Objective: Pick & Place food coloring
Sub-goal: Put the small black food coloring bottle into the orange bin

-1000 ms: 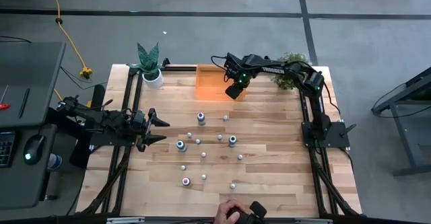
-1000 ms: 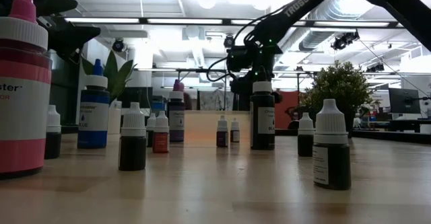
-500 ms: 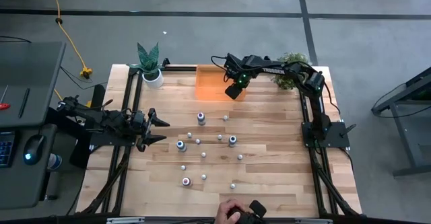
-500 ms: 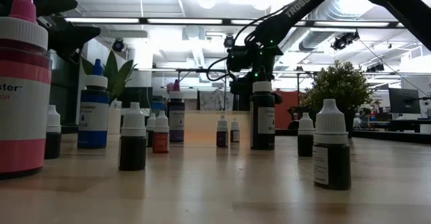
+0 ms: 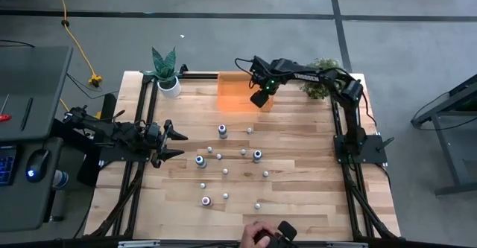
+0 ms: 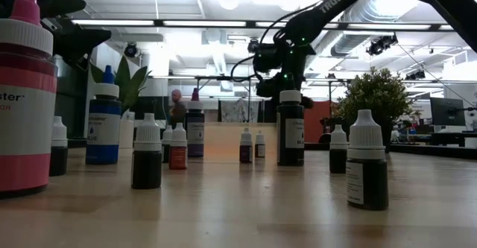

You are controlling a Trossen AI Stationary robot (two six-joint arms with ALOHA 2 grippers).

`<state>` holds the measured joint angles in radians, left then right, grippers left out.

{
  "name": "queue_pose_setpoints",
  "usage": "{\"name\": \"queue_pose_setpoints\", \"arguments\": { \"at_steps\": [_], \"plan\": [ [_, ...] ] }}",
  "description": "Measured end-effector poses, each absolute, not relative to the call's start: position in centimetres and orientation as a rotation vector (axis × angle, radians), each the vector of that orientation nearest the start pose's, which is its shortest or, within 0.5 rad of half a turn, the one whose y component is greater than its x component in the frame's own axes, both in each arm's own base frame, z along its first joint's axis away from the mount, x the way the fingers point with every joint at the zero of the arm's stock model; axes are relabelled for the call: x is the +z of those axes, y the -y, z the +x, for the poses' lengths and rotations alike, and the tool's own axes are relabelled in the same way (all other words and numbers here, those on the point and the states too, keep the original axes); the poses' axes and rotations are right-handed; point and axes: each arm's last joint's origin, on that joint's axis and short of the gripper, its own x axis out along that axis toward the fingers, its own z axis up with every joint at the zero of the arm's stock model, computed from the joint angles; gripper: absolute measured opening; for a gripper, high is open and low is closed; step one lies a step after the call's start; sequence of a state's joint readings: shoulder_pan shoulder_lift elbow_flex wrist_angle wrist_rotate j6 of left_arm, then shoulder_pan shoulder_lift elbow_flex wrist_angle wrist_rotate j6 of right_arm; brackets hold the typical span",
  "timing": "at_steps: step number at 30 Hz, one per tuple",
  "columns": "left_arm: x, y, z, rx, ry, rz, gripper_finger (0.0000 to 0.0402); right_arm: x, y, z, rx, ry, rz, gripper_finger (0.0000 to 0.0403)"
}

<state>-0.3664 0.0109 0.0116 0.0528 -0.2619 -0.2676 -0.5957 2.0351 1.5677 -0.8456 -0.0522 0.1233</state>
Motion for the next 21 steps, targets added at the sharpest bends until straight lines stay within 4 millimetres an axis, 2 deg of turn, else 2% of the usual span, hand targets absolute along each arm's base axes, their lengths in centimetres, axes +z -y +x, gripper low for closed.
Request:
{"name": "queue_pose_setpoints", "arguments": {
  "at_steps": [7, 21],
  "plan": [
    [17.2, 2.8, 9.3, -0.111, 0.037, -0.284, 0.0271, 20.4, 22.6, 33.6, -0.531, -1.199, 0.492, 0.0163],
    [17.2, 2.8, 9.3, -0.111, 0.037, -0.284, 0.0271, 27.9, 21.5, 32.0, -0.453, -0.965, 0.316, 0.0162]
  ]
}}
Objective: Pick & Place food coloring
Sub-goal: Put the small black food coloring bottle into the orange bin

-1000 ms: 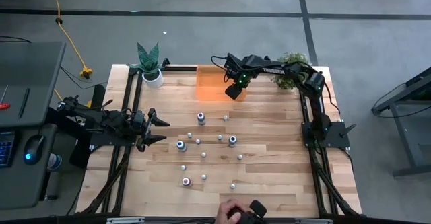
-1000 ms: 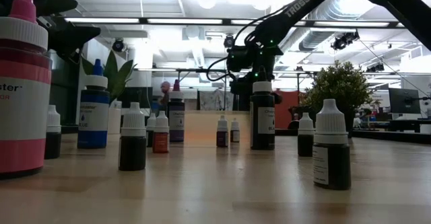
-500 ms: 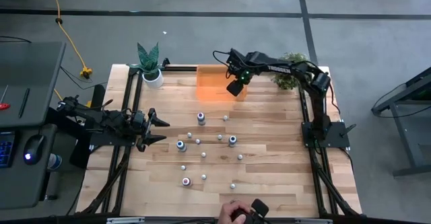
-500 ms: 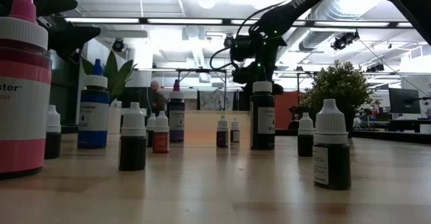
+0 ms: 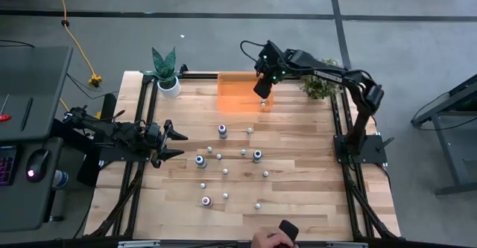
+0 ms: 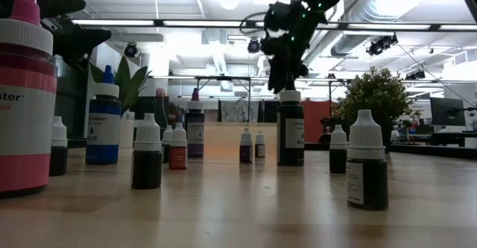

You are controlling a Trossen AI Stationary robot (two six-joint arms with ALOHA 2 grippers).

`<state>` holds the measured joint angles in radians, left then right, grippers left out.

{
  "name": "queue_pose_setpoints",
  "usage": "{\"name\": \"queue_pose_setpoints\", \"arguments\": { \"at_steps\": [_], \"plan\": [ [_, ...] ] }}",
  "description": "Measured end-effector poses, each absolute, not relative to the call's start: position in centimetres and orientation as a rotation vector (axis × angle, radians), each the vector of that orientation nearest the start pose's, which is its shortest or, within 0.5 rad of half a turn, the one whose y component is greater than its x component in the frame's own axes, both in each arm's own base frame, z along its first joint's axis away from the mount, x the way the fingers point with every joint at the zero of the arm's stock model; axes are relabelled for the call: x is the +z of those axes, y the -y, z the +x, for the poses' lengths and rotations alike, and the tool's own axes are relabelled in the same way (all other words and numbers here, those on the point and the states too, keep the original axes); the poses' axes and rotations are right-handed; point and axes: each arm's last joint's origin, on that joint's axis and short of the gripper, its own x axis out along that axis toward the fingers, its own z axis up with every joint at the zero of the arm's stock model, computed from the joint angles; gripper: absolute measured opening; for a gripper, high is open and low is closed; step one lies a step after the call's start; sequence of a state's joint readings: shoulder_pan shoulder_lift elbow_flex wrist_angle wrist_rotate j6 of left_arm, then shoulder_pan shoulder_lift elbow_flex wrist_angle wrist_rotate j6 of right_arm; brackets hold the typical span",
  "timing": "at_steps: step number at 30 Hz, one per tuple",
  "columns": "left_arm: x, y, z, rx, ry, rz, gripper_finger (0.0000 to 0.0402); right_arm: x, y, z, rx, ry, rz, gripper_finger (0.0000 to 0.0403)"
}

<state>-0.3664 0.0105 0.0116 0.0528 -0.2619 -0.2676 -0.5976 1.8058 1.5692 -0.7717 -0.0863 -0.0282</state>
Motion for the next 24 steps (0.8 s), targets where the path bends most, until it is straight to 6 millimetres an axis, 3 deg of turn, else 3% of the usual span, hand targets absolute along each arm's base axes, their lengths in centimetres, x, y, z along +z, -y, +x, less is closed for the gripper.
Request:
{"name": "queue_pose_setpoints", "arguments": {
  "at_steps": [11, 17, 24],
  "plan": [
    [17.2, 2.8, 9.3, -0.111, 0.037, -0.284, 0.0271, 33.6, 19.8, 30.6, -0.328, -0.834, 0.188, 0.0162],
    [17.2, 2.8, 9.3, -0.111, 0.037, -0.284, 0.0271, 37.8, 18.4, 30.9, -0.258, -0.798, 0.062, 0.0159],
    [17.2, 2.8, 9.3, -0.111, 0.037, -0.284, 0.0271, 40.8, 16.7, 31.9, -0.203, -0.800, 0.021, 0.0158]
  ]
}}
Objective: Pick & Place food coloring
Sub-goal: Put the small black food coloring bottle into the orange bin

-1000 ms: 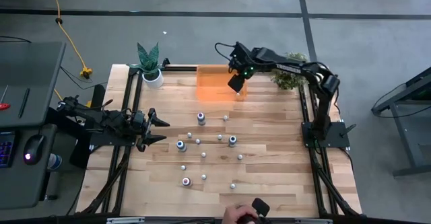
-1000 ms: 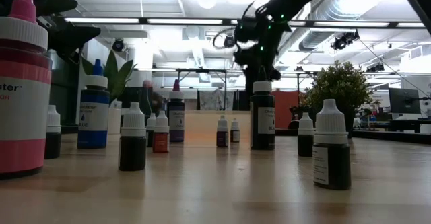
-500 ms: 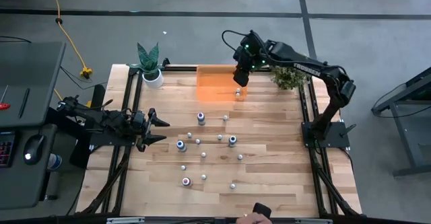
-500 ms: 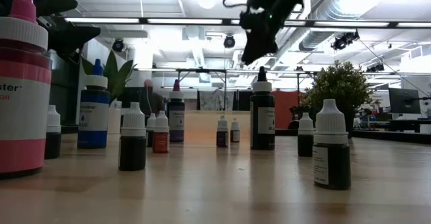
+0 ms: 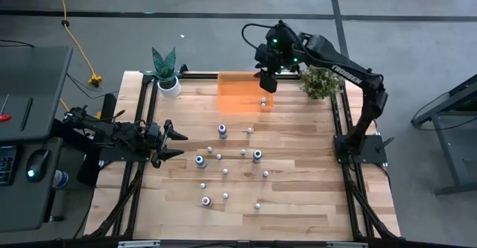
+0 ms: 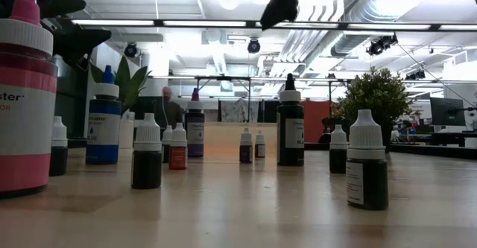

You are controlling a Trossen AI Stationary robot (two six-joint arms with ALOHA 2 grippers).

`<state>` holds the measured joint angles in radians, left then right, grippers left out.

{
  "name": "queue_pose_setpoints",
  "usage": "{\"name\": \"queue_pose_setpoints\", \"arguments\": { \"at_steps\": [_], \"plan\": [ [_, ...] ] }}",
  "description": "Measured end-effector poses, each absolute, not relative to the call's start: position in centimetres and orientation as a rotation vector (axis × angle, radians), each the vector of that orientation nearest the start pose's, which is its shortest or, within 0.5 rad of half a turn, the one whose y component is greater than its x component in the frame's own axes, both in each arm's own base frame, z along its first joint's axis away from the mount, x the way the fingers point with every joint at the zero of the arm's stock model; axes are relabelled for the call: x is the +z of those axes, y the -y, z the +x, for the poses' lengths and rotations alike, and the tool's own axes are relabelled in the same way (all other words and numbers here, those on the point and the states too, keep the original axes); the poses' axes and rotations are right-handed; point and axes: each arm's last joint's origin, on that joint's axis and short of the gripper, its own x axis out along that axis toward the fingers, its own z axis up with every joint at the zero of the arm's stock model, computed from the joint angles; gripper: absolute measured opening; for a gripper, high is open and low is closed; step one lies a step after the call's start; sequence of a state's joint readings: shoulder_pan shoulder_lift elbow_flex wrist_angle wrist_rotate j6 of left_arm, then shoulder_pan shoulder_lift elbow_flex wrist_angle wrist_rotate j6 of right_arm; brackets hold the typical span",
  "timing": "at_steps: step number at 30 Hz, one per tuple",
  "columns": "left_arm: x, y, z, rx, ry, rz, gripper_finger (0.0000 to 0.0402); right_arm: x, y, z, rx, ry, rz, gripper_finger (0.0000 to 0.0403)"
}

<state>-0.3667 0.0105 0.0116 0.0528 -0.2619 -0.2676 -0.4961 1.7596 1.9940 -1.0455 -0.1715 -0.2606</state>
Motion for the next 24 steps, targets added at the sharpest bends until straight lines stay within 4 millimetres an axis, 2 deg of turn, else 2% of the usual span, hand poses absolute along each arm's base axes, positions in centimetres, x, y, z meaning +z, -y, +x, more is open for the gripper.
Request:
{"name": "queue_pose_setpoints", "arguments": {
  "at_steps": [6, 11, 17, 24],
  "plan": [
    [17.2, 2.8, 9.3, -0.111, 0.037, -0.284, 0.0271, 41.4, 15.2, 34.5, -0.130, -0.831, -0.004, 0.0158],
    [17.2, 2.8, 9.3, -0.111, 0.037, -0.284, 0.0271, 40.6, 13.8, 37.4, -0.064, -0.880, -0.014, 0.0158],
    [17.2, 2.8, 9.3, -0.111, 0.037, -0.284, 0.0271, 37.9, 11.8, 39.9, 0.005, -0.965, -0.025, 0.0157],
    [17.2, 2.8, 9.3, -0.111, 0.037, -0.284, 0.0271, 34.1, 10.5, 40.4, -0.046, -1.139, -0.055, 0.0158]
  ]
}}
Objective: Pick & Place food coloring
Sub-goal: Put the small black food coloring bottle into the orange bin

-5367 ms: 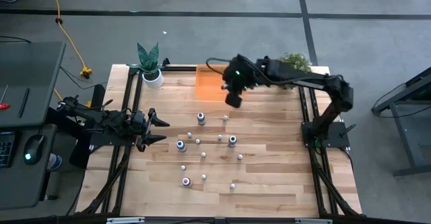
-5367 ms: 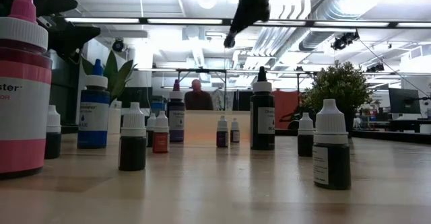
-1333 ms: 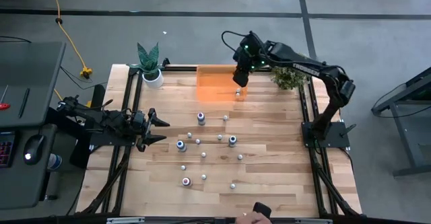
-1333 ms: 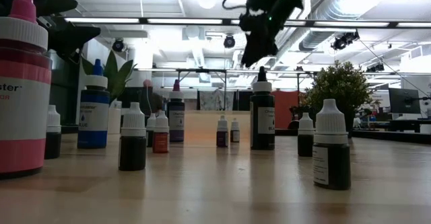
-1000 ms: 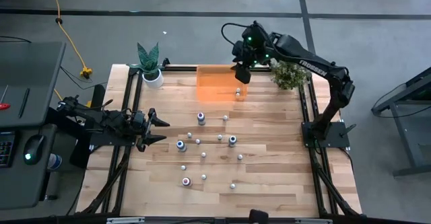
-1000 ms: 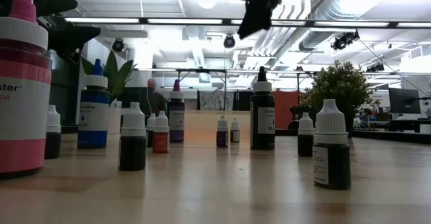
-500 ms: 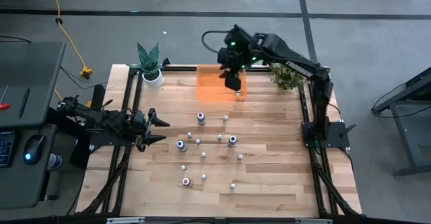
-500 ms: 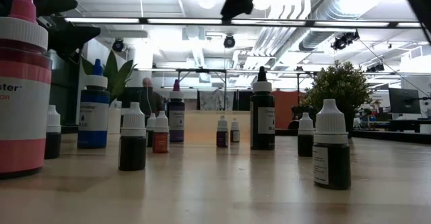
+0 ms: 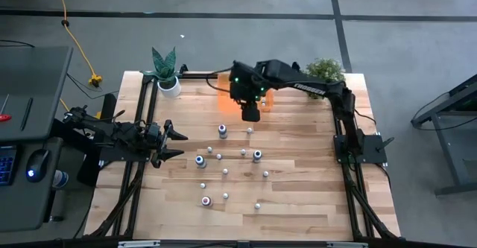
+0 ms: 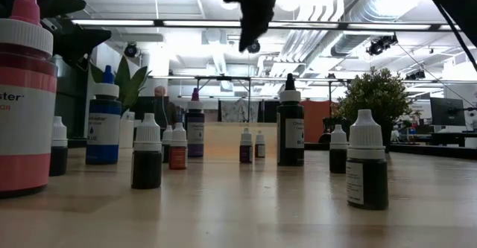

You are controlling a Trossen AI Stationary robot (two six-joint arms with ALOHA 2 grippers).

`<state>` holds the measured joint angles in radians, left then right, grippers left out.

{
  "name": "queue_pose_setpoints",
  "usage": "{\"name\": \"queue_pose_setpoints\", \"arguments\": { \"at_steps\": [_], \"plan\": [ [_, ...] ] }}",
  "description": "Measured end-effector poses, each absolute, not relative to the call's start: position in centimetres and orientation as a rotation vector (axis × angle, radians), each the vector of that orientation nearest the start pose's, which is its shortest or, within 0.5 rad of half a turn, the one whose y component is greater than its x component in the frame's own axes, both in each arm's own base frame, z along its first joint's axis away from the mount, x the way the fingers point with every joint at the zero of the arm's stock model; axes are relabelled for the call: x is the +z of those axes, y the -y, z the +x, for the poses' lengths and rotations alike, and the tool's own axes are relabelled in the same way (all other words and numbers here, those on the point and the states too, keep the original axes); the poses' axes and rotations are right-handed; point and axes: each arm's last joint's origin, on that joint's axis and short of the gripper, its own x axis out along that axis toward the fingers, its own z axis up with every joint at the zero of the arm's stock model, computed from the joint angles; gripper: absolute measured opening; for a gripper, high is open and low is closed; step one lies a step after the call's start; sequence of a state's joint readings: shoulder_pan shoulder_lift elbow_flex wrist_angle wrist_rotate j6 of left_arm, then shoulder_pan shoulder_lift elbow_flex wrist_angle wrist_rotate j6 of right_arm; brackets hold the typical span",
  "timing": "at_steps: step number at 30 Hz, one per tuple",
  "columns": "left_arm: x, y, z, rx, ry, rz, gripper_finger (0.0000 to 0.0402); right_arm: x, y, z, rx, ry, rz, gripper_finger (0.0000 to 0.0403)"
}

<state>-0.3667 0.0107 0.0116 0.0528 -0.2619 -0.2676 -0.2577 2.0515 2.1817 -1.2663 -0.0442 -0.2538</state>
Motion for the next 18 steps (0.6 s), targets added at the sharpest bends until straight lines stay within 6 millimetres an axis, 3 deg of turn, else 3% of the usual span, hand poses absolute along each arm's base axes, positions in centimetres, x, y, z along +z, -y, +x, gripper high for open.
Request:
{"name": "queue_pose_setpoints", "arguments": {
  "at_steps": [11, 18],
  "plan": [
    [17.2, 2.8, 9.3, -0.111, 0.037, -0.284, 0.0271, 27.3, 9.4, 40.1, -0.070, -1.342, 0.230, 0.0157],
    [17.2, 2.8, 9.3, -0.111, 0.037, -0.284, 0.0271, 23.5, 9.4, 40.2, -0.055, -1.350, 0.220, 0.0158]
  ]
}}
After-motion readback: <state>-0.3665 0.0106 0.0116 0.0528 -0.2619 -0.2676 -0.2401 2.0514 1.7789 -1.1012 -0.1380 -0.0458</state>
